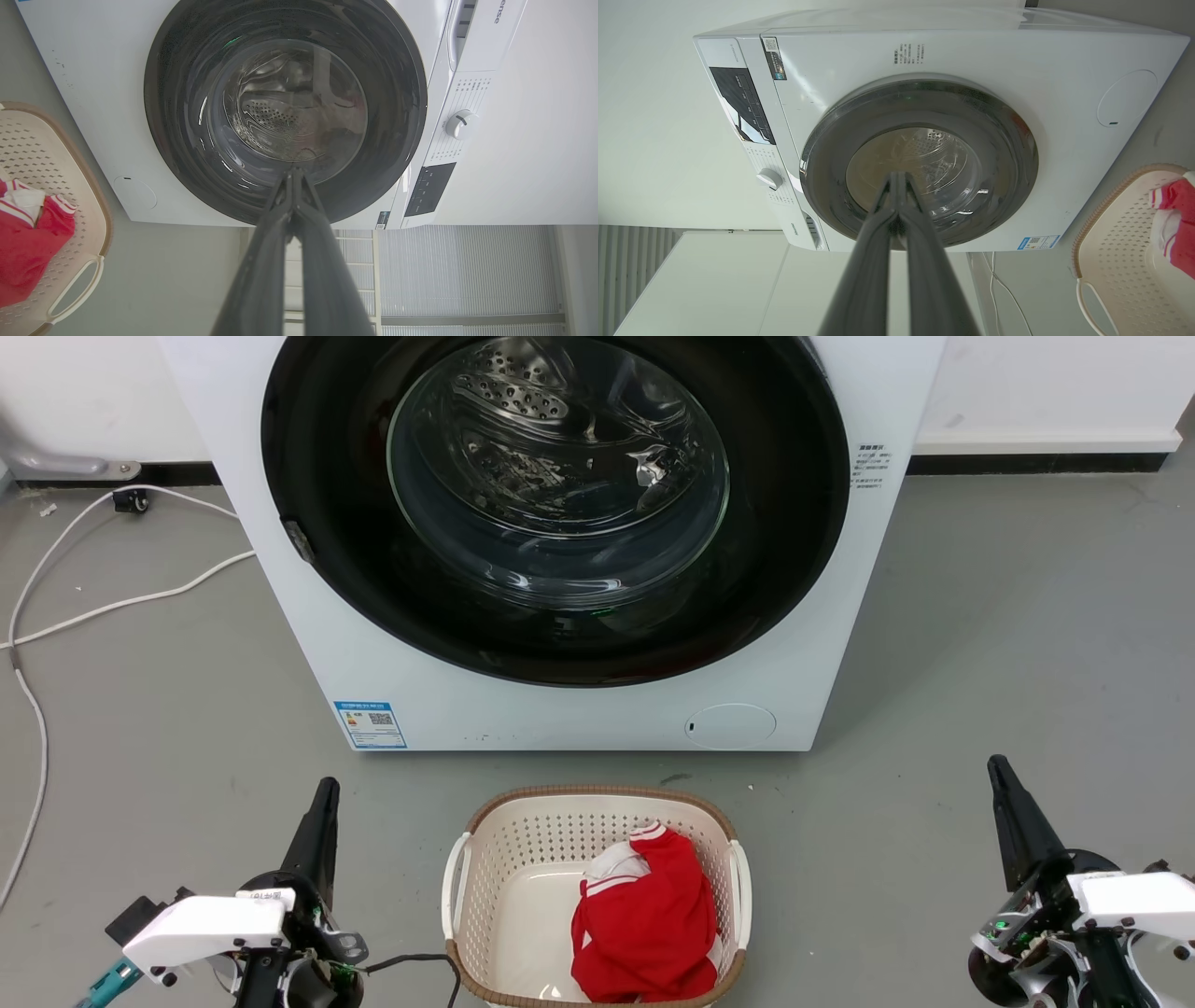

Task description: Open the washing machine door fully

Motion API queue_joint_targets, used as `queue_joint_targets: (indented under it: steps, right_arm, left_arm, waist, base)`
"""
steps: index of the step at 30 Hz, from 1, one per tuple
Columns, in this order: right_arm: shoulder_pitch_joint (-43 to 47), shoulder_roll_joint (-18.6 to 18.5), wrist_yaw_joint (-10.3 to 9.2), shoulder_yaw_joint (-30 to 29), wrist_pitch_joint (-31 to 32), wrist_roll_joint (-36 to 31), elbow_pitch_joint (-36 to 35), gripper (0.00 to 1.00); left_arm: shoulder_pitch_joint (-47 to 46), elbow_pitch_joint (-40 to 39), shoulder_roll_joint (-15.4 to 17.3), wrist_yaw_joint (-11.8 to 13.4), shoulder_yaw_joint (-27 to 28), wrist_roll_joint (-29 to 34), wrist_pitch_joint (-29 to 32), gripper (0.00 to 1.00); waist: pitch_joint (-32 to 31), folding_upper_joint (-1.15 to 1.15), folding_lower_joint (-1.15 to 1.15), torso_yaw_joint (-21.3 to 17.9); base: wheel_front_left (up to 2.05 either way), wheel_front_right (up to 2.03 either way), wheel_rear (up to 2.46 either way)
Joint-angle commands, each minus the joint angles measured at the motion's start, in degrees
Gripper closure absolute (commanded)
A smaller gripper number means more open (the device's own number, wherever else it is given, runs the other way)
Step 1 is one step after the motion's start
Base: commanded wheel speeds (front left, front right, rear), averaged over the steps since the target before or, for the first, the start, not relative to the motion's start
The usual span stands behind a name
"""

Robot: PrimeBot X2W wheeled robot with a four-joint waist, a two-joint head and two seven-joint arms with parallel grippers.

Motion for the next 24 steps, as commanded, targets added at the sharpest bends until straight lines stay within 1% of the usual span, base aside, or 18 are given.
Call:
queue_joint_targets:
  steps: [1, 2, 4, 9, 14, 19, 24]
  right_arm:
    - [-0.7, 0.2, 0.00, -0.1, 0.3, -0.3, 0.1, 1.00]
    - [0.0, 0.0, 0.00, 0.0, 0.0, -0.1, 0.1, 0.00]
    - [0.5, 0.1, 0.00, 0.0, -0.2, -0.1, 0.7, 0.00]
    - [1.0, 0.2, 0.00, 0.7, -1.5, -0.2, -0.6, 0.00]
    - [1.5, 0.3, 0.00, 0.3, -2.8, -1.8, -1.6, 0.00]
    - [1.6, 0.4, 0.00, -0.4, -4.1, -6.6, -3.4, 0.00]
    - [1.6, 0.5, 0.00, -0.5, -5.2, -15.1, -6.3, 0.00]
  left_arm:
    - [-0.4, 0.0, 0.0, -0.2, 0.1, 0.1, 0.1, 1.00]
    - [0.0, 0.1, 0.0, 0.0, 0.0, 0.0, 0.0, 0.00]
    - [0.4, 0.7, -0.2, 0.1, -0.1, 0.0, 0.0, 0.00]
    - [0.4, -0.3, -0.2, 0.0, -1.4, 0.8, -1.3, 0.00]
    - [0.3, -1.5, -0.2, 0.0, -2.5, 2.2, -2.9, 0.00]
    - [-0.1, -3.4, -0.3, 0.0, -1.9, 5.8, -4.2, 0.00]
    - [-0.6, -5.6, -0.3, 0.0, -1.3, 11.2, -5.5, 0.00]
  waist:
    - [0.0, 0.00, 0.00, 0.0]
    - [0.0, 0.00, 0.00, 0.0]
    - [0.0, 0.00, 0.00, 0.0]
    - [0.0, 0.00, 0.00, 0.0]
    - [0.0, 0.00, 0.00, 0.1]
    - [0.0, 0.00, 0.00, 0.2]
    - [0.0, 0.00, 0.00, 0.3]
  base:
    - [0.00, 0.00, 0.00]
    - [0.00, 0.00, 0.00]
    - [0.00, 0.00, 0.00]
    - [0.00, 0.00, 0.00]
    - [0.00, 0.00, 0.00]
    - [0.00, 0.00, 0.00]
    - [0.00, 0.00, 0.00]
